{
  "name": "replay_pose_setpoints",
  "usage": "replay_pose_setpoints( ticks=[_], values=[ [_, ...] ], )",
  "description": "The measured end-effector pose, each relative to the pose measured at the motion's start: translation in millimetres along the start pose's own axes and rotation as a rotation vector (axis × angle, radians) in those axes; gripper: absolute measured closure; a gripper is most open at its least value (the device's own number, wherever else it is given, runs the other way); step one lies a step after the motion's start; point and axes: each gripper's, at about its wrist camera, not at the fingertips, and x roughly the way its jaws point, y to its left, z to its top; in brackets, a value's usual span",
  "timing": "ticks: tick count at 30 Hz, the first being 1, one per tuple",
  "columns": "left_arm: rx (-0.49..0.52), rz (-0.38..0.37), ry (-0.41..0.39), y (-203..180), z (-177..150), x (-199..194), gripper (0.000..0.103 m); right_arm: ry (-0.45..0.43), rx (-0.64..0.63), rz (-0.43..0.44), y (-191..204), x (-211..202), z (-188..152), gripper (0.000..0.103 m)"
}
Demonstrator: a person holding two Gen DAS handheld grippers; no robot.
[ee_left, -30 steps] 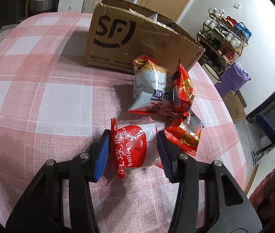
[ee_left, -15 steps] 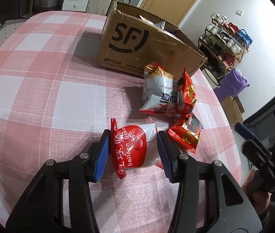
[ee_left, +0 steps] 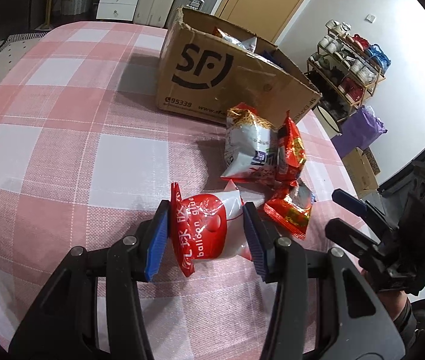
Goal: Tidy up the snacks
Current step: 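Grasp the red Oreo pack with the right gripper while the left gripper holds the glue pack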
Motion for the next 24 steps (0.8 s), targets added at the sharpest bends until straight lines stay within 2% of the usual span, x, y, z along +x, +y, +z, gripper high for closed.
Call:
replay_pose_setpoints(
  ticks=[16,20,24],
  values=[
    [-0.04,-0.019,0.031,11,4,5,0.058,0.11,-0.062,-0.021,-2,46,11,0.005],
    [-0.043,-0.021,0.028,11,3,3,0.058,0.13,-0.072,-0.021,0,53,11,0.015],
    [-0.041,-0.02,0.024,10,3,-1,0.058,0.141,-0.077,-0.034,0,59,11,0.019]
  ],
)
